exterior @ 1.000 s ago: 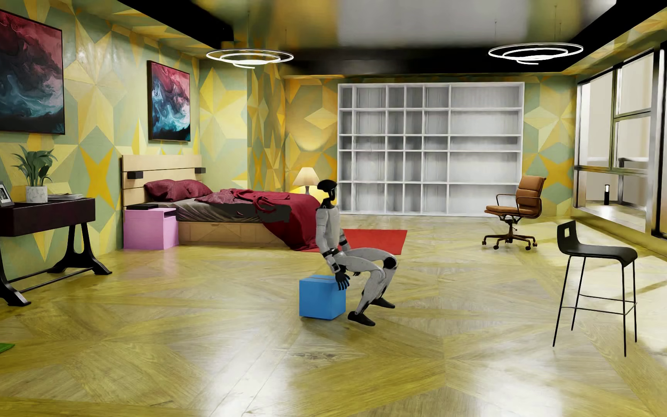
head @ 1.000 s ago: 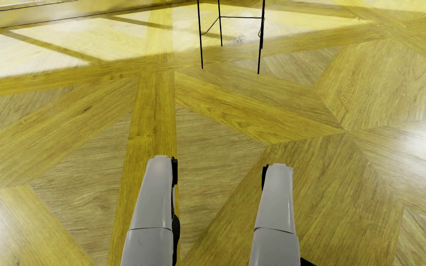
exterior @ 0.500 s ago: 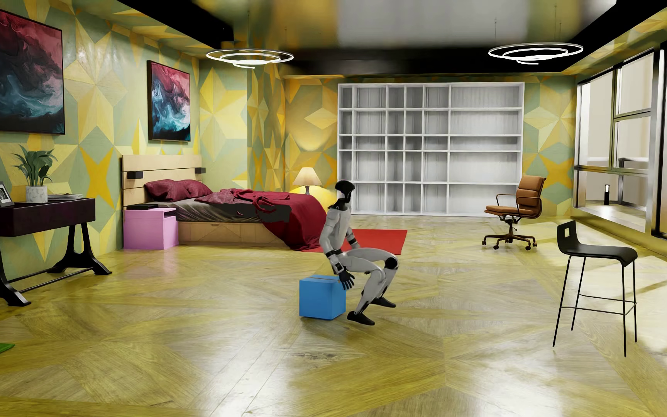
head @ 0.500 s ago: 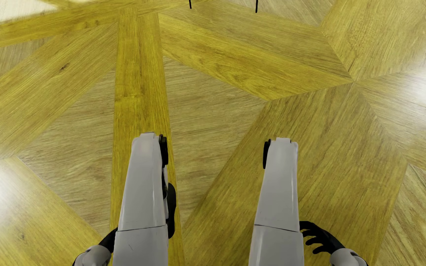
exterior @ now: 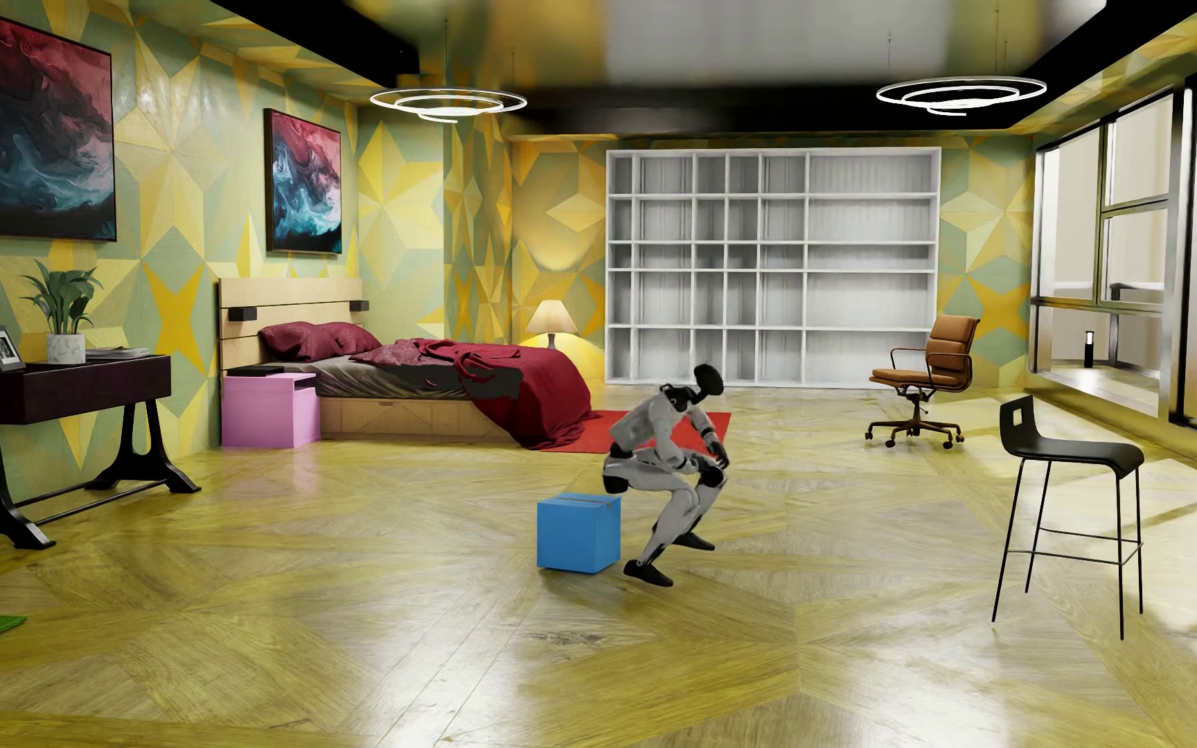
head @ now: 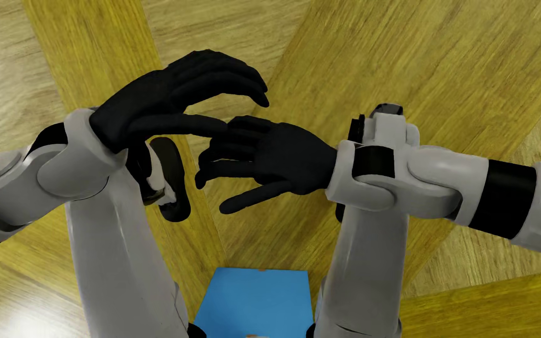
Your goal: Get off of blue box
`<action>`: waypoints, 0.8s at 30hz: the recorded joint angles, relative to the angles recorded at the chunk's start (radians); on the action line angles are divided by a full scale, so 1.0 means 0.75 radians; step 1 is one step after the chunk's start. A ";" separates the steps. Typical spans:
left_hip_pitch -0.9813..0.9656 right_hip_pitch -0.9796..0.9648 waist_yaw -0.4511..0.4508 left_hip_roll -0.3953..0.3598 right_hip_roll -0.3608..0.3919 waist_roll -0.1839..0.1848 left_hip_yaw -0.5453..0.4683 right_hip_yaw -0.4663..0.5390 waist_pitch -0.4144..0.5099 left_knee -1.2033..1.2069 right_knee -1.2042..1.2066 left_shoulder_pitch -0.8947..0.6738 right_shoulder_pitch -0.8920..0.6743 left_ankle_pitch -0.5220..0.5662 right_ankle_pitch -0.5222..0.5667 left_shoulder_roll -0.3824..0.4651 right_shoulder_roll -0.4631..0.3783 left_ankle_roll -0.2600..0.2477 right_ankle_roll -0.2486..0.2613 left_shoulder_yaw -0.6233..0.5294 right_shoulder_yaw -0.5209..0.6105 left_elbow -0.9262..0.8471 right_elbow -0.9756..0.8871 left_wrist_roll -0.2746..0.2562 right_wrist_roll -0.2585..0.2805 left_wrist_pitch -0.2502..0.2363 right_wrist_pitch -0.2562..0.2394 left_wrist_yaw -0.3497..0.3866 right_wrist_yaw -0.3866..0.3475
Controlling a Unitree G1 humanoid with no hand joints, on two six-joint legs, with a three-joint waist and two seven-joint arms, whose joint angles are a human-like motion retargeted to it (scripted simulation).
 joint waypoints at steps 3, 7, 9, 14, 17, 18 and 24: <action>0.000 0.003 -0.001 -0.024 0.018 0.004 0.016 -0.011 0.052 -0.083 -0.081 -0.420 -0.247 -0.024 -0.015 0.004 0.056 0.012 -0.018 -0.390 0.227 0.020 0.011 -0.026 0.016 -0.042 -0.020 0.094 -0.123; 0.158 0.157 0.002 -0.086 0.033 0.003 0.061 -0.063 0.023 -0.392 -0.384 -0.320 -0.011 0.013 0.031 -0.191 0.201 0.081 -0.061 -0.329 -0.001 0.234 0.248 0.079 -0.063 -0.006 -0.019 0.038 -0.047; 0.321 0.307 0.004 -0.105 0.030 0.005 0.093 -0.099 -0.029 -0.630 -0.612 -0.218 0.171 0.057 0.083 -0.350 0.344 0.113 -0.082 -0.261 -0.157 0.466 0.482 0.175 -0.140 0.024 -0.020 -0.076 0.071; 0.890 0.839 0.014 -0.154 0.005 0.004 0.192 -0.227 -0.205 -1.305 -1.236 -0.030 0.528 0.216 0.228 -0.896 0.880 0.177 -0.128 -0.118 -0.500 1.350 1.355 0.513 -0.373 0.055 -0.074 -0.404 0.443; 1.268 1.200 0.013 -0.179 -0.008 0.026 0.254 -0.314 -0.375 -1.713 -1.603 0.115 0.729 0.339 0.321 -1.157 1.067 0.186 -0.140 -0.080 -0.637 1.742 1.641 0.642 -0.372 0.160 0.029 -0.562 0.707; 1.409 1.330 0.007 -0.196 -0.004 0.031 0.269 -0.342 -0.438 -1.858 -1.723 0.190 0.823 0.375 0.344 -1.193 1.096 0.200 -0.155 -0.052 -0.708 1.786 1.690 0.620 -0.288 0.206 0.114 -0.600 0.722; 2.069 1.931 -0.003 -0.240 0.090 0.050 0.335 -0.461 -0.867 -2.505 -2.285 0.725 1.330 0.507 0.429 -1.130 0.966 0.256 -0.238 0.272 -1.047 1.793 1.492 0.333 -0.081 0.310 0.151 -0.528 0.759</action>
